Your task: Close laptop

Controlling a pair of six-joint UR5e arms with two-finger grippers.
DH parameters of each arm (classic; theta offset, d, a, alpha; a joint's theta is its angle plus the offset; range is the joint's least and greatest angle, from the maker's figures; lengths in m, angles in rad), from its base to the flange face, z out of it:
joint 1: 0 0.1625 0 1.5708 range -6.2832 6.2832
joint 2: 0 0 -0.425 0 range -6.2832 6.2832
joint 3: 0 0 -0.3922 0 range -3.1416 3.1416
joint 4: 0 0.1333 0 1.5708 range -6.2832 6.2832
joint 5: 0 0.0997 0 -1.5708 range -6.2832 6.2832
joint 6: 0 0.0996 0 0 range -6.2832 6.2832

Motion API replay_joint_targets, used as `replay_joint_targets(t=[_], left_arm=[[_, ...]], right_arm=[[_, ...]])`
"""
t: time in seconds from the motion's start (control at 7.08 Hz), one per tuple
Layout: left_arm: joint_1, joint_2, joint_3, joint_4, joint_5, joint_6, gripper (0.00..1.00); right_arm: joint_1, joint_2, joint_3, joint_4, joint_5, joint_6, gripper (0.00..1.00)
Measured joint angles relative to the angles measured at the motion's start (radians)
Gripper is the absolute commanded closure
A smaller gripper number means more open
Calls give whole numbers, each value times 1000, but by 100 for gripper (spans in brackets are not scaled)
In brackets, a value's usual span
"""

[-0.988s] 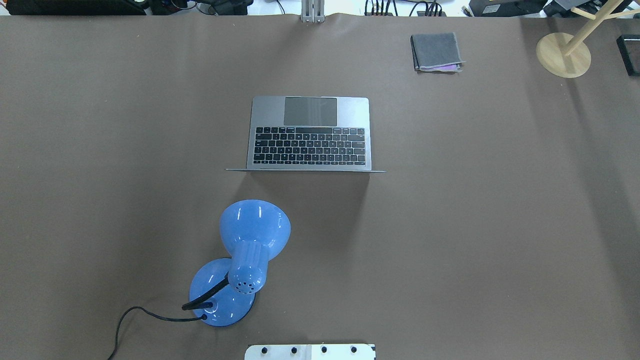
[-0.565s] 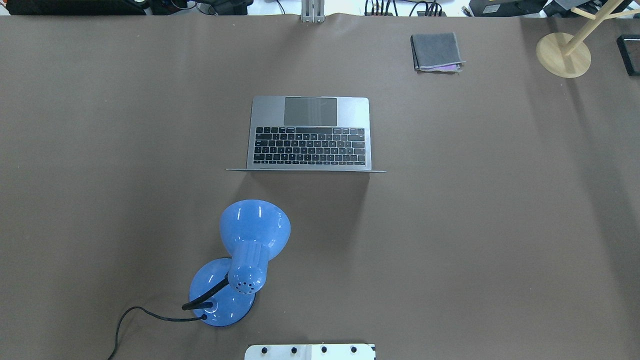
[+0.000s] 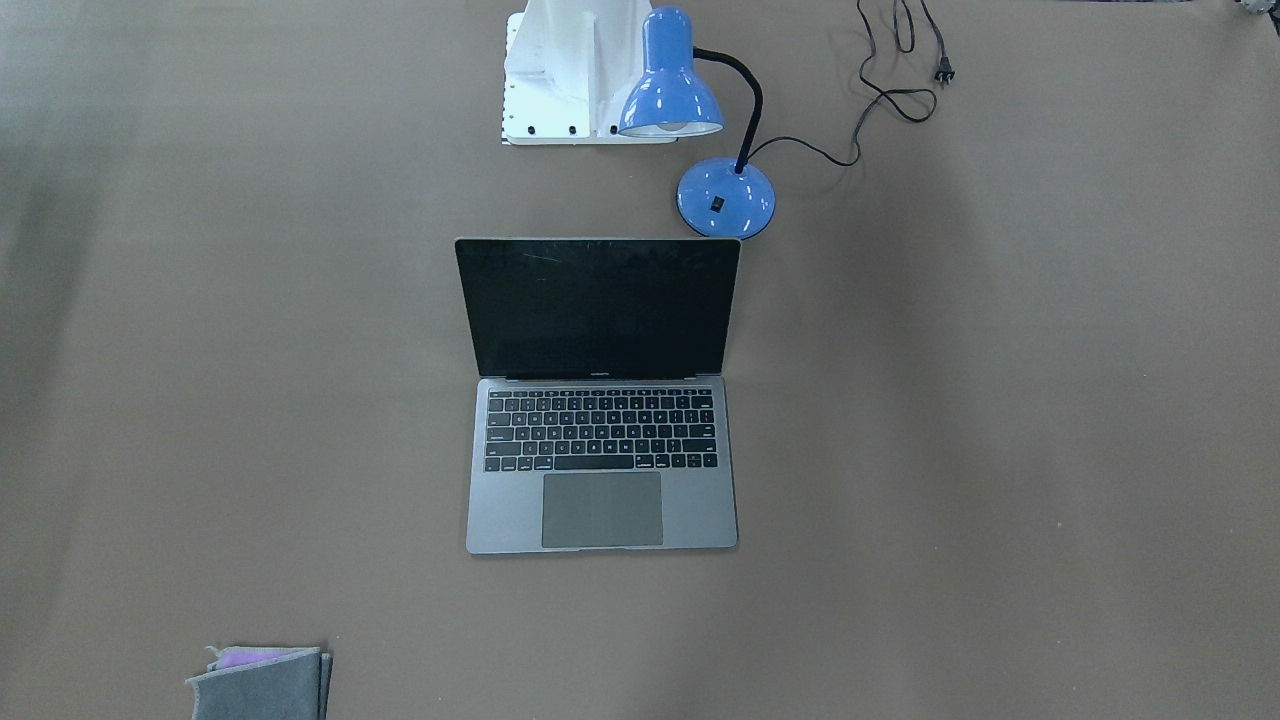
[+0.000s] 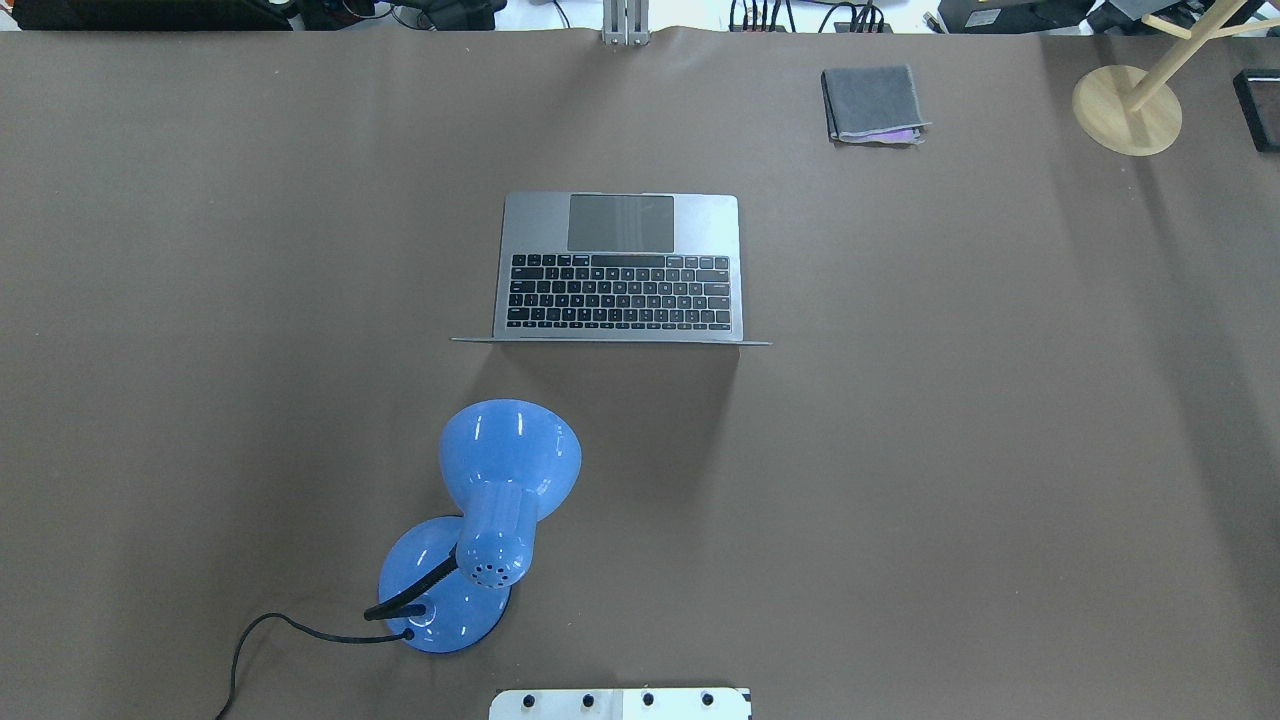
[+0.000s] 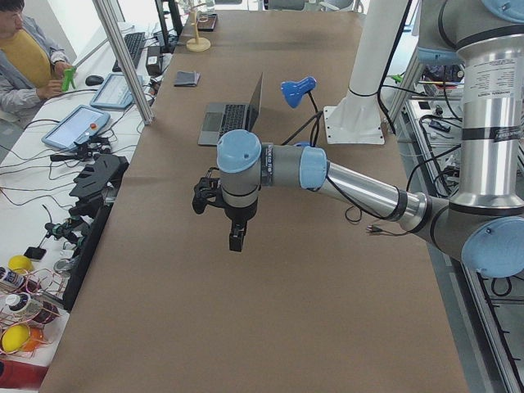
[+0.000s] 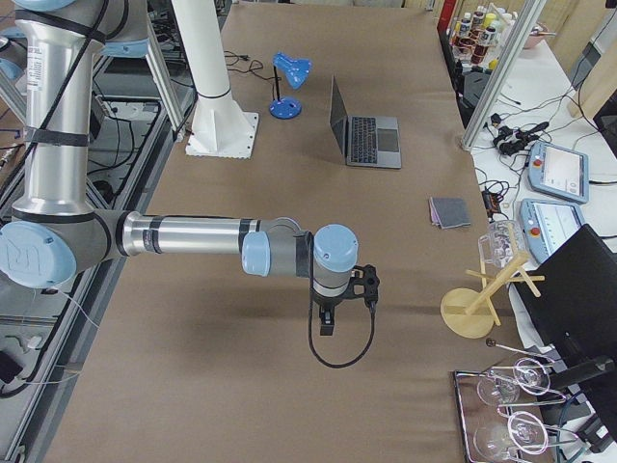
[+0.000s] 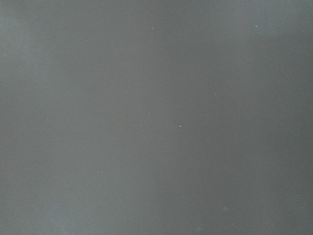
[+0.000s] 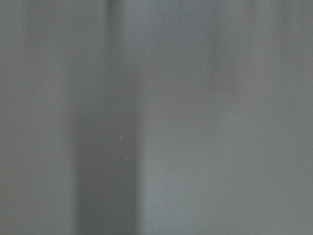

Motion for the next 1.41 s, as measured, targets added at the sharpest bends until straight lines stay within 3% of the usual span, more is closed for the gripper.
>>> replay_joint_targets(t=[0.56,0.85,0.99,1.41], left_arm=[[82,-8,70,-45,-2,-78,2],[92,-10,45,-93,-24,-163,2],[115,-7,13,-157,-54,-252,2],[305,-12,-170,-282,-82,-644,7]], right_arm=[[-8,-23,34,1,10,7,0],[-38,-22,73,1,38,17,0],[-69,-28,134,1,50,53,0],[-254,-35,419,1,55,364,17]])
